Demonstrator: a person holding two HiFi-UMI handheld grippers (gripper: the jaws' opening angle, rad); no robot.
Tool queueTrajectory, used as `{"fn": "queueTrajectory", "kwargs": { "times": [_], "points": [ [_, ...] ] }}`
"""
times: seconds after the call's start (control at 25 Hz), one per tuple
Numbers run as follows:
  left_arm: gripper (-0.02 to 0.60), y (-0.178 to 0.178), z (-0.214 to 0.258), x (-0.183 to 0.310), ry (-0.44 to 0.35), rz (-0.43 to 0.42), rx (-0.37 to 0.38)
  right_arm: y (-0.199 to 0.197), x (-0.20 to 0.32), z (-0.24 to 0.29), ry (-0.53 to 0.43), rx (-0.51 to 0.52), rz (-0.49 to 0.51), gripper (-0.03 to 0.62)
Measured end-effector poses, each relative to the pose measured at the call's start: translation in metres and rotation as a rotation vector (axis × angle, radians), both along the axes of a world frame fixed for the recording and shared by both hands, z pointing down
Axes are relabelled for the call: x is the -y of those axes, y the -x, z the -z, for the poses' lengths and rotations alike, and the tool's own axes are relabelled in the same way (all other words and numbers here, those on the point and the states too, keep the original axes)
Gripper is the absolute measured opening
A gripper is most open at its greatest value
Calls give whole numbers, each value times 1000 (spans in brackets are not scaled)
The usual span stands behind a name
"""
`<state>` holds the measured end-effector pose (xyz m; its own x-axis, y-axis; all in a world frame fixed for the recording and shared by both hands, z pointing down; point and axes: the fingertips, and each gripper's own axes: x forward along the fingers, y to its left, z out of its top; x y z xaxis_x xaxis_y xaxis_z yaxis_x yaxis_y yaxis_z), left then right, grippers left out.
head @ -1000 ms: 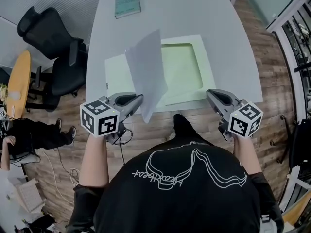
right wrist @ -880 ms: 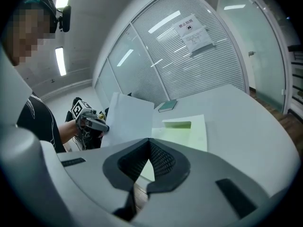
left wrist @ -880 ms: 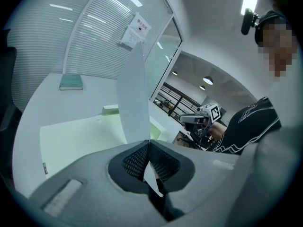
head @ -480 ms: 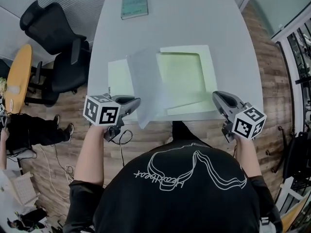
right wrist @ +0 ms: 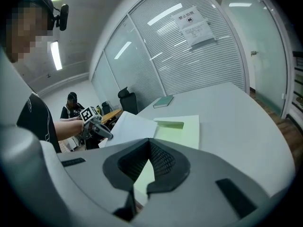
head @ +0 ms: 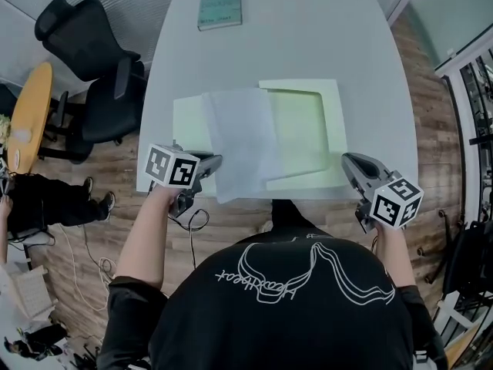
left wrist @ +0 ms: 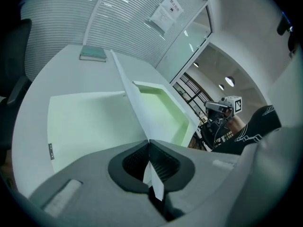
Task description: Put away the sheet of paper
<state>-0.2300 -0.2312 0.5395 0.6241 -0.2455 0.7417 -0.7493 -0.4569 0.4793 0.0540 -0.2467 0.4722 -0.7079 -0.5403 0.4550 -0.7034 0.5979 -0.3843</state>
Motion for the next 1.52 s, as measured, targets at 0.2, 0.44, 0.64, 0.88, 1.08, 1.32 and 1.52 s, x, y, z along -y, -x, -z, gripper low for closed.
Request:
{"fn": "queueTrajectory", "kwargs": {
  "times": [0.2,0.44,0.64,0.88,1.08,1.32,1.52],
  "points": [
    [9,5,-15,11,35,52,-8,2,2,0,14,5,5,11],
    [9,9,-28,23,47,69,3,4,9,-3,23,-6,3,11],
    [9,-2,-37,29,53,52,-3,5,11,-10,38,-8,7,11],
    [9,-23,-43,40,74,42,-34,2,15,-14,45,-4,1,11],
    [9,-42,-48,47,102,41,-80,-1,14,-20,54,-2,-7,11],
    [9,-69,-51,53,126,23,-125,-7,15,-22,63,5,-27,11],
    [9,-91,-58,54,142,3,-149,-15,12,-26,74,5,-41,11]
  ]
}}
